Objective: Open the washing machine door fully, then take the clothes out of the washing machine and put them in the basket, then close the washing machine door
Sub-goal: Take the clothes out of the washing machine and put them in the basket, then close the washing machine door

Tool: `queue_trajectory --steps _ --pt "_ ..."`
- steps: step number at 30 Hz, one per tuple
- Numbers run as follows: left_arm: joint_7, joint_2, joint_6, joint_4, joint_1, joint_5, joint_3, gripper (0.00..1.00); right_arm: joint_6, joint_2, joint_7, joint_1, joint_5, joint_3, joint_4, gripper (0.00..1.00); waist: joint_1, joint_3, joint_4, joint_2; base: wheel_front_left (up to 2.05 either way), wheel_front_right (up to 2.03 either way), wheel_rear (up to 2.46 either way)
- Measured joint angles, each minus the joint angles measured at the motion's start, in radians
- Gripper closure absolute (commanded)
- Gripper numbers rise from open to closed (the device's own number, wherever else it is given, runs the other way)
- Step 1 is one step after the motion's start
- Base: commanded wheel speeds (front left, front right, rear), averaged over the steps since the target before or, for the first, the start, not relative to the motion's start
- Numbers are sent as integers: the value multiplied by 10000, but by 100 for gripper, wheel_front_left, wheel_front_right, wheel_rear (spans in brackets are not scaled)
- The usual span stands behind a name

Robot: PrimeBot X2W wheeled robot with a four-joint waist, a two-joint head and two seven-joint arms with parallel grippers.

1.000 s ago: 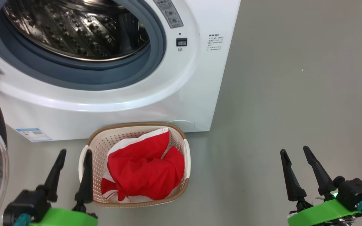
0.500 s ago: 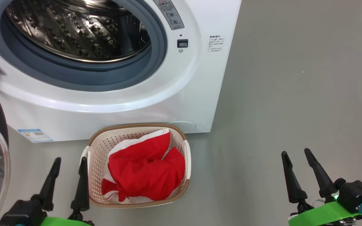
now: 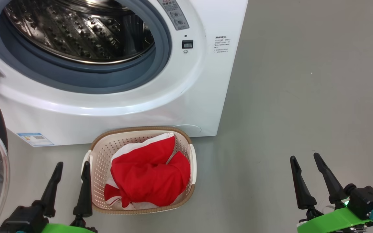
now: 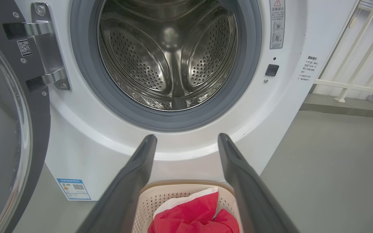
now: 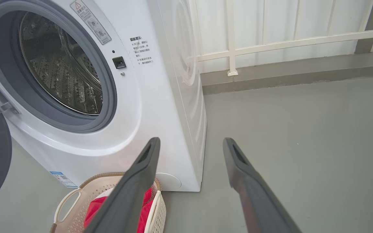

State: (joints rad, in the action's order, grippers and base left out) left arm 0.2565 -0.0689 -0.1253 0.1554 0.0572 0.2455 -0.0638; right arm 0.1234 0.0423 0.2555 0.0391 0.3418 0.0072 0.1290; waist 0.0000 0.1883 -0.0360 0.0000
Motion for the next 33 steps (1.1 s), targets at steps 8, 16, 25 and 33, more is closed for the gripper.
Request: queue_trajectory --steps 8,16,25,33 --pt "0 25 0 -17 48 0 21 0 0 0 0 -2 2 0 -2 0 0 111 53 0 -9 9 0" --pt "0 27 0 -21 81 -10 46 0 0 -2 0 -3 2 8 -6 0 0 140 67 0 -93 93 0" --pt "0 21 0 -36 80 -10 98 0 0 -2 0 -3 2 36 -2 0 0 120 51 0 -142 142 0" --pt "0 6 0 -36 78 -12 125 0 0 -2 0 -3 2 40 -2 0 0 171 60 0 -97 97 0"
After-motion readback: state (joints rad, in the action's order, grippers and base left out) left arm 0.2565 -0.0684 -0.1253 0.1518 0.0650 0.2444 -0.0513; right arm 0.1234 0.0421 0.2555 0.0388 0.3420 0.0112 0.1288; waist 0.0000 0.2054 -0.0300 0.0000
